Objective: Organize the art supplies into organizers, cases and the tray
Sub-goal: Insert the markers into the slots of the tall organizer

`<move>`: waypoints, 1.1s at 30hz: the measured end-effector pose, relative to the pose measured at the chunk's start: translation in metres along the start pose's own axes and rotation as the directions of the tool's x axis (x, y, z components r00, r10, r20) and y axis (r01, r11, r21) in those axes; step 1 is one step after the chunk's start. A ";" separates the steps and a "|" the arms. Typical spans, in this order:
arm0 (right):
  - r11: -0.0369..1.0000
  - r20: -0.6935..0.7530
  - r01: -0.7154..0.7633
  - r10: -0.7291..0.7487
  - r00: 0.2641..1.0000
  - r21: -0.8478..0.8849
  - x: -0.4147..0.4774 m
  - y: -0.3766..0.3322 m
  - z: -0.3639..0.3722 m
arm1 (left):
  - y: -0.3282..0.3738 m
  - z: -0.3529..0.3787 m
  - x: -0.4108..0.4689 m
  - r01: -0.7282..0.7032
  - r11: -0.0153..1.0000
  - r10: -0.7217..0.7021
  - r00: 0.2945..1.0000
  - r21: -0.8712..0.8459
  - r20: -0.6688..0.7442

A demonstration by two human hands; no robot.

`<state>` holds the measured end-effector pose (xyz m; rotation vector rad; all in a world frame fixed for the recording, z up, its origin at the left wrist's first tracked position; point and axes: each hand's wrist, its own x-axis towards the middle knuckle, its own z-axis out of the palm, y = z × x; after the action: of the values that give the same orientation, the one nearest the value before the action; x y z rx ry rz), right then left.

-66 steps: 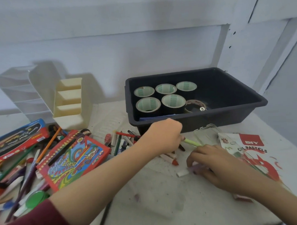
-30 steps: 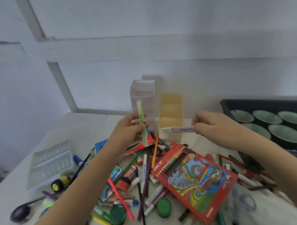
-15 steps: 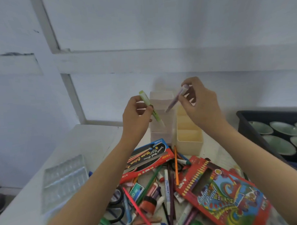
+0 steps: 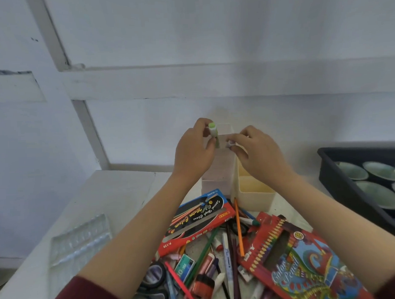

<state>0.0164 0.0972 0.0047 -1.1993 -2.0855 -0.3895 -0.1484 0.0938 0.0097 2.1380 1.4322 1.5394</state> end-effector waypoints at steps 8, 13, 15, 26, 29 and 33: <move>0.999 0.079 -0.050 0.049 0.996 0.003 0.005 0.007 0.005 | -0.013 0.020 0.003 -0.130 0.980 0.130 0.992 0.153 0.010; 0.994 0.098 -0.106 0.103 0.990 0.020 0.006 0.008 0.008 | -0.013 0.023 0.001 -0.188 0.955 0.194 0.981 0.230 -0.003; 0.991 0.112 -0.125 0.120 0.986 0.037 0.006 0.007 0.009 | -0.015 0.023 0.002 -0.192 0.953 0.200 0.980 0.235 -0.010; 0.989 0.158 -0.148 0.147 0.976 -0.002 0.006 0.007 0.010 | -0.009 0.015 0.004 -0.191 0.967 0.194 0.981 0.168 -0.002; 0.991 0.223 -0.133 0.130 0.966 0.001 0.009 0.011 0.008 | -0.010 0.013 0.002 -0.251 0.941 0.239 0.968 0.225 0.078; 0.989 0.280 -0.126 0.100 0.955 0.077 0.010 0.012 0.004 | -0.014 0.012 -0.002 -0.316 0.908 0.276 0.945 0.275 0.174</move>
<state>0.0217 0.1123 0.0075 -1.3726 -2.2265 -0.0719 -0.1470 0.1048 -0.0052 2.6905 1.4259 1.2986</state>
